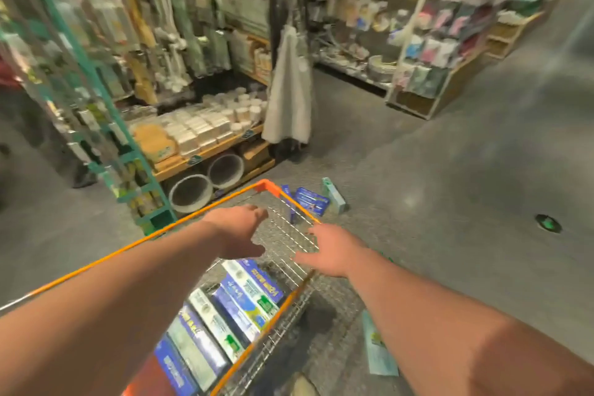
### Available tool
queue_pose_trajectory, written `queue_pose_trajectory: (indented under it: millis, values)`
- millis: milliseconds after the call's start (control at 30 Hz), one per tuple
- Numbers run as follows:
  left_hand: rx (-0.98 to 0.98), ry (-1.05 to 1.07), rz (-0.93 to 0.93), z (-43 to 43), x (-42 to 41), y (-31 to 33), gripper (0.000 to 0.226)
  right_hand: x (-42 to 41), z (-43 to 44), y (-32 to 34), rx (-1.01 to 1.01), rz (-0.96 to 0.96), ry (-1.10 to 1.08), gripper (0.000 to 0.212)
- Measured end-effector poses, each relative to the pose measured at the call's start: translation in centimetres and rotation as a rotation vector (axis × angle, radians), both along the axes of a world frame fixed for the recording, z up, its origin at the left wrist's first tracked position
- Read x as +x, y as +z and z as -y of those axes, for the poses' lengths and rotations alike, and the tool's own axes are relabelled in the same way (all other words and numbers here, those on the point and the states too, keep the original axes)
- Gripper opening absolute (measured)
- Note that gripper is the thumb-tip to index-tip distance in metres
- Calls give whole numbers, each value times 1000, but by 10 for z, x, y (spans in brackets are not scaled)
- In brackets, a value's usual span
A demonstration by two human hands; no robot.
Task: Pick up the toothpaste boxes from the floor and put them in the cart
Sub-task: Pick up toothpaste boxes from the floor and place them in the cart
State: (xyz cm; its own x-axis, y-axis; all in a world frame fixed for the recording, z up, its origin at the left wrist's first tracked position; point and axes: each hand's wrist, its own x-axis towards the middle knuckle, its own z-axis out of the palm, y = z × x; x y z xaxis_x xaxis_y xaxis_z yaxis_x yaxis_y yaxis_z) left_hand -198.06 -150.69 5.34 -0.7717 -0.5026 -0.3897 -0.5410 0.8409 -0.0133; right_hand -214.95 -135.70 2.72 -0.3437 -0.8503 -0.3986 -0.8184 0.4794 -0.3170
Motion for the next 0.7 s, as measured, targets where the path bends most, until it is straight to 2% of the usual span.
queue_pose_trajectory:
  millis: [133, 267, 467, 700]
  values:
    - [-24, -90, -36, -52, -16, 24, 80, 0, -75, 28, -34, -67, -88, 70]
    - [-12, -222, -76, -119, -48, 37, 72, -16, -153, 57, -62, -127, -224, 75]
    - [25, -371, -104, -200, -104, 39, 74, -45, -245, 78, -95, -165, -376, 59]
    - [32, -456, -65, -262, -172, 28, 72, -89, -322, 54, -19, -126, -483, 75]
